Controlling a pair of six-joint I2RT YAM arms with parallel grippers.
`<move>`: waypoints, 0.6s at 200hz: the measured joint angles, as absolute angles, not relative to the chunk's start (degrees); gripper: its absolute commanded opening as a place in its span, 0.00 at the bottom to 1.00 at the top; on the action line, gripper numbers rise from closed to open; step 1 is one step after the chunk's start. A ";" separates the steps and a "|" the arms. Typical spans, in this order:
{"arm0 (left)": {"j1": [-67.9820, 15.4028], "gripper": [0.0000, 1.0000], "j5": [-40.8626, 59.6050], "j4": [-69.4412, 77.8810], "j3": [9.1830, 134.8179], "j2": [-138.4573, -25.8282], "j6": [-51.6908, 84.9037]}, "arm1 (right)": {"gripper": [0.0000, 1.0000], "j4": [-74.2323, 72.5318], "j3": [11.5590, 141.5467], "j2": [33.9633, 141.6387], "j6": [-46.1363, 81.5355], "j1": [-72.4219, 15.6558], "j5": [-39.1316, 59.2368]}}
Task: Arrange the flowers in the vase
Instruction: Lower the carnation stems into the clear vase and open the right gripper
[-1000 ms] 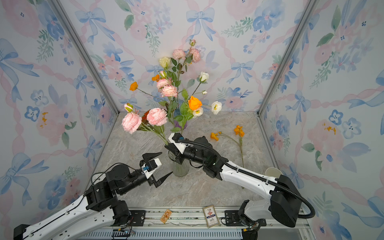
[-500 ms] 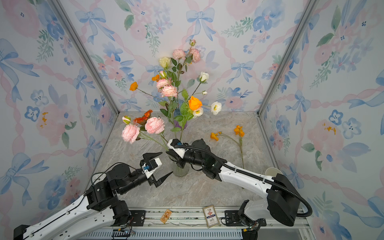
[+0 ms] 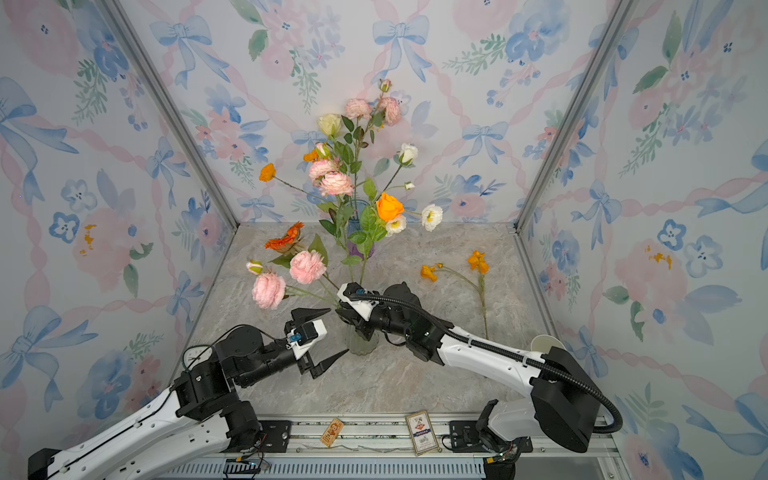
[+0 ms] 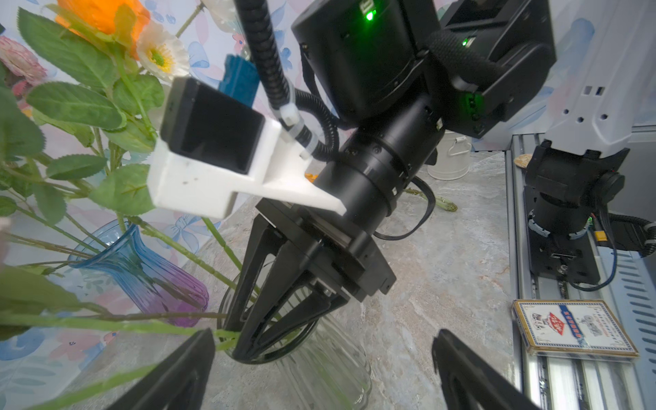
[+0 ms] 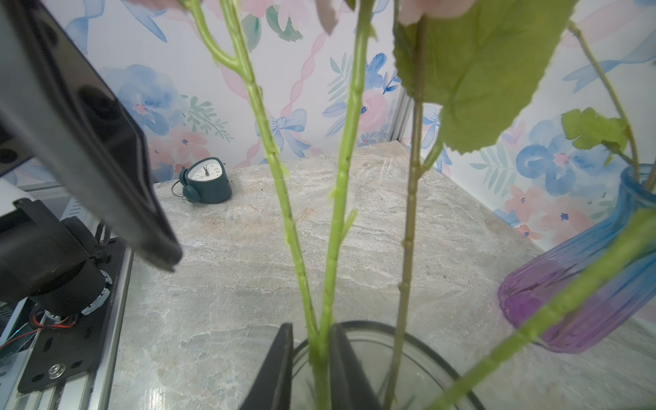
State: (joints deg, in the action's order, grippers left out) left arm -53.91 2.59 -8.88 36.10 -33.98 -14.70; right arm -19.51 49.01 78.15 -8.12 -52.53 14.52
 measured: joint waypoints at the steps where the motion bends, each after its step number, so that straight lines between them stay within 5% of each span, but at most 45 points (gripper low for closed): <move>1: -53.89 0.98 2.63 -8.88 36.10 -33.98 -14.70 | 0.26 -19.51 49.01 78.15 -8.08 -52.53 14.50; 76: -53.60 0.98 5.02 -8.86 36.10 -34.15 -14.72 | 0.42 -18.79 48.88 76.44 -8.21 -52.45 13.50; 120: -53.60 0.98 10.24 -7.38 36.36 -39.38 -14.98 | 0.72 -16.14 48.10 68.58 -8.34 -52.12 9.72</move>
State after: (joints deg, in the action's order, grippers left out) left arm -53.60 10.24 -7.38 36.36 -39.38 -14.98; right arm -16.14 48.10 68.58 -8.34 -52.12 9.72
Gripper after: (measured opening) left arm 0.979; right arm 0.634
